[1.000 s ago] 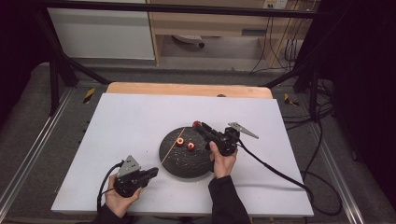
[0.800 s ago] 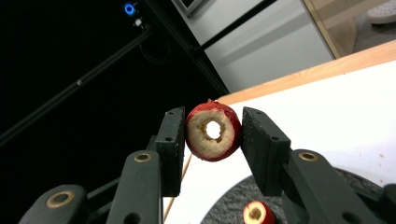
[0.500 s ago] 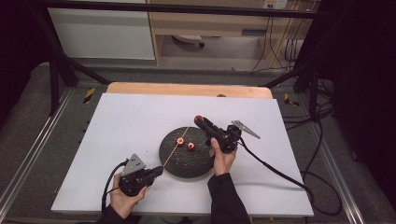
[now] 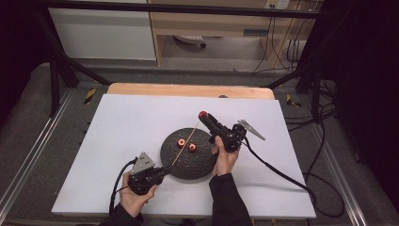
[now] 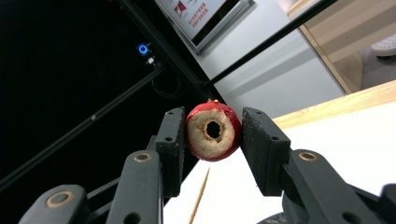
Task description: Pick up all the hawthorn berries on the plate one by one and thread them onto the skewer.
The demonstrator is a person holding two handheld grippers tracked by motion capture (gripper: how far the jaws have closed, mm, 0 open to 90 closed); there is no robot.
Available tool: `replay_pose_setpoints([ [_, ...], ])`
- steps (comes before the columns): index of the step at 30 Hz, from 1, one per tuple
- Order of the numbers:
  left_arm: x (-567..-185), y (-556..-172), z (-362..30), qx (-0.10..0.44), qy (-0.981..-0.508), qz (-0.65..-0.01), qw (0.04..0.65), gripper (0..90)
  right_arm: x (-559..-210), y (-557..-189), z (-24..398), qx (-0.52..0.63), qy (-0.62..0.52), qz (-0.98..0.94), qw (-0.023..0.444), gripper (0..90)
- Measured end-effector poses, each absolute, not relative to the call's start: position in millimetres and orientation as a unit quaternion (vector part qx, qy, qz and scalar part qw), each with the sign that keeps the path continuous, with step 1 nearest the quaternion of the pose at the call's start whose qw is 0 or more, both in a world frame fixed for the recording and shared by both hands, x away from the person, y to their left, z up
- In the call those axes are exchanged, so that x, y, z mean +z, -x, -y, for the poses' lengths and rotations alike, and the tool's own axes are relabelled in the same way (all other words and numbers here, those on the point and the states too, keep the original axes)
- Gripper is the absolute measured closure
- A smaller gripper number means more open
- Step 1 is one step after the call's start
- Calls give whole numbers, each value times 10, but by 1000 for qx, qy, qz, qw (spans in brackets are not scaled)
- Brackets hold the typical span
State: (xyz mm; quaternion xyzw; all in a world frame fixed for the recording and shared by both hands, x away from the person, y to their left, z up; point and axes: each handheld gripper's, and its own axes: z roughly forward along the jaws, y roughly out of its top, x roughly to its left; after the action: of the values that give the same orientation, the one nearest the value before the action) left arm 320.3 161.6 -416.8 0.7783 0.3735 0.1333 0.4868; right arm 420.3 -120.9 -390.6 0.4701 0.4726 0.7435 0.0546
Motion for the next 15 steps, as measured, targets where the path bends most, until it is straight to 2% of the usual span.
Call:
replay_pose_setpoints([
  [15, -4205, -3198, -1623, 134, -773, -376, 493, 881, -4033, -4216, 1123, 753, -477, -450, 51, 611],
])
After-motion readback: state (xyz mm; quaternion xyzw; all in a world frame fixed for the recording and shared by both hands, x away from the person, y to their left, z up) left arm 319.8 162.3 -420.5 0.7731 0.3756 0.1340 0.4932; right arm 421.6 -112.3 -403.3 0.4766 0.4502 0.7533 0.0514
